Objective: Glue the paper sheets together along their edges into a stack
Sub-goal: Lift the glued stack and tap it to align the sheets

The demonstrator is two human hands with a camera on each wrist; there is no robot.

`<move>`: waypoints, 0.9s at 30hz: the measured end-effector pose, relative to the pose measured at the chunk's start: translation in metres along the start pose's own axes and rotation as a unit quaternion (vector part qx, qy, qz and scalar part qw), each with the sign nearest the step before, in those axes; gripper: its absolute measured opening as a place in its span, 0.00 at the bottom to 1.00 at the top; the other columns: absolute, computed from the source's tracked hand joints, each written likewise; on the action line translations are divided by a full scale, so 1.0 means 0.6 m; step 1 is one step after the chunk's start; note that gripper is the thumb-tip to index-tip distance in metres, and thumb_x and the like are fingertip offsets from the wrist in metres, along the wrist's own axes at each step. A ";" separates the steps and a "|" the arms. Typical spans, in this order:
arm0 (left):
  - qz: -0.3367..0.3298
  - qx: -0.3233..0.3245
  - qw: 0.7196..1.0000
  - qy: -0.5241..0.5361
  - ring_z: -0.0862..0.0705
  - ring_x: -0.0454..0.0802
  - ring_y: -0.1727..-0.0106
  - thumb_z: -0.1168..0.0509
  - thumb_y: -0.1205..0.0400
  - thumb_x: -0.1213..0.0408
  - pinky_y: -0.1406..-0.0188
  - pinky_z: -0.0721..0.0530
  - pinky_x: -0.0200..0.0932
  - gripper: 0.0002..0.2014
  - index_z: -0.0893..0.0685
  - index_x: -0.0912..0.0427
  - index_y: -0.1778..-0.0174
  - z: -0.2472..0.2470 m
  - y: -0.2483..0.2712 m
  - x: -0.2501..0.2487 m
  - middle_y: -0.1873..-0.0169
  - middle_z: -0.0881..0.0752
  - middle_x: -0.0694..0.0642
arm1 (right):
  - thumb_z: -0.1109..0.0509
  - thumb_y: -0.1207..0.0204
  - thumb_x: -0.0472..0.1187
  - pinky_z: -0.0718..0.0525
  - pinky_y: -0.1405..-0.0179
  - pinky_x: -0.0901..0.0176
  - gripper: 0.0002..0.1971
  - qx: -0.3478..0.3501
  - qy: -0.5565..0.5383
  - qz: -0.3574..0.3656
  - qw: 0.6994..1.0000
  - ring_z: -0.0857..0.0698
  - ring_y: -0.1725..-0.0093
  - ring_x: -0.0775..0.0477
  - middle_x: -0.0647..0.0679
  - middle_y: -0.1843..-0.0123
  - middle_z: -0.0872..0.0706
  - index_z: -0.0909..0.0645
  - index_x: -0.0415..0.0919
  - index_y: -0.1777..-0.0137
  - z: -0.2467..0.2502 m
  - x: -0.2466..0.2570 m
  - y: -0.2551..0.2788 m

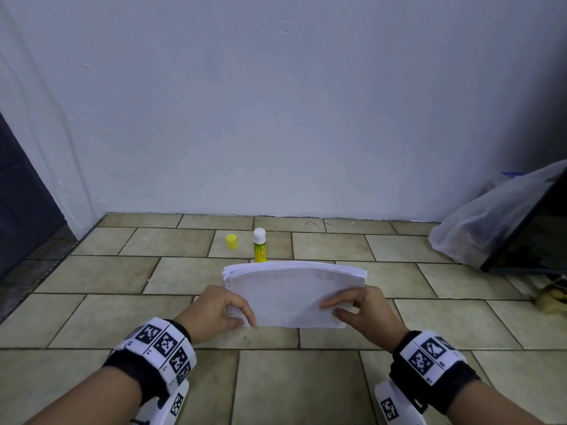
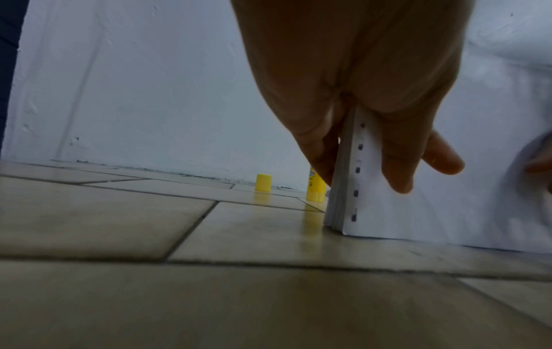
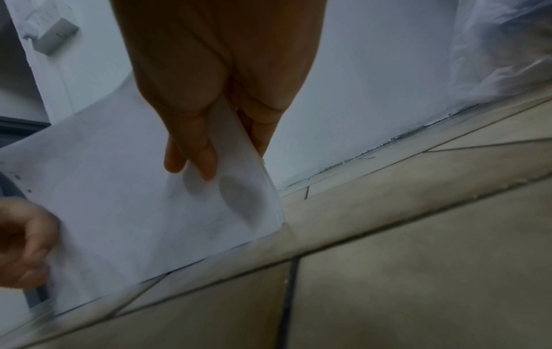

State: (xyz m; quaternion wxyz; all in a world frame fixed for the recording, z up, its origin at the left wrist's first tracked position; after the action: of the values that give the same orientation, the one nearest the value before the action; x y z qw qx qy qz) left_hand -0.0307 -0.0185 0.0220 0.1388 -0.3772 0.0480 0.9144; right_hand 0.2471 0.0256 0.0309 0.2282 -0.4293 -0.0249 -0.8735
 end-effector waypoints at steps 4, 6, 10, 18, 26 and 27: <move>0.008 0.000 1.000 -0.025 0.16 0.43 0.52 0.29 0.24 0.75 0.49 0.20 0.33 0.30 0.15 0.28 0.76 -0.003 -0.003 0.000 0.62 0.11 0.47 | 0.26 0.31 0.27 0.22 0.46 0.75 0.27 -0.002 0.013 -0.001 1.000 0.19 0.47 0.70 0.69 0.53 0.14 0.14 0.69 0.67 -0.003 0.002 0.000; 0.004 0.007 1.000 -0.022 0.16 0.44 0.53 0.28 0.25 0.75 0.48 0.19 0.37 0.28 0.15 0.29 0.76 -0.001 -0.003 -0.002 0.62 0.11 0.48 | 0.25 0.31 0.28 0.23 0.49 0.78 0.28 0.000 0.025 0.010 1.000 0.19 0.48 0.69 0.69 0.54 0.14 0.15 0.71 0.69 -0.001 0.003 0.000; -0.009 0.018 1.000 -0.022 0.16 0.39 0.54 0.30 0.24 0.75 0.51 0.19 0.33 0.29 0.15 0.28 0.75 0.002 0.000 0.002 0.63 0.12 0.43 | 0.25 0.31 0.28 0.24 0.53 0.79 0.27 0.004 0.051 0.026 0.998 0.19 0.50 0.68 0.70 0.57 0.14 0.14 0.70 0.67 0.005 0.002 0.001; -0.017 0.002 0.999 -0.051 0.14 0.46 0.59 0.33 0.21 0.77 0.53 0.16 0.40 0.34 0.17 0.23 0.74 0.010 -0.001 0.016 0.66 0.10 0.48 | 0.25 0.30 0.28 0.24 0.49 0.81 0.22 0.006 0.037 0.048 0.998 0.20 0.47 0.72 0.69 0.52 0.15 0.10 0.63 0.61 0.006 0.020 -0.001; -0.001 0.043 0.999 -0.009 0.16 0.36 0.52 0.27 0.24 0.74 0.50 0.18 0.30 0.30 0.16 0.26 0.76 0.010 0.006 0.005 0.62 0.14 0.33 | 0.24 0.30 0.31 0.16 0.46 0.63 0.20 0.056 0.060 0.032 0.996 0.16 0.49 0.61 0.67 0.54 0.14 0.10 0.63 0.63 -0.005 0.003 0.006; 0.003 0.039 0.999 -0.011 0.15 0.37 0.55 0.29 0.23 0.75 0.51 0.17 0.32 0.31 0.16 0.26 0.76 0.008 0.006 0.007 0.65 0.14 0.34 | 0.24 0.30 0.31 0.16 0.46 0.62 0.18 0.057 0.065 0.030 0.996 0.16 0.50 0.60 0.68 0.55 0.14 0.10 0.61 0.62 -0.006 0.001 0.006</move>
State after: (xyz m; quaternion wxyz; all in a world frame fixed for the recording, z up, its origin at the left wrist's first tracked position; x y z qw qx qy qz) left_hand -0.0378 -0.0199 0.0227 0.1514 -0.3613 0.0826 0.9164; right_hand 0.2455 0.0211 0.0286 0.2798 -0.3587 -0.0468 -0.8893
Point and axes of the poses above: each hand's wrist, its own y-axis away from the middle knuckle, its own z-axis out of the back of the hand, x = y × z, the point moved 4 cm from there along -y, towards the middle knuckle
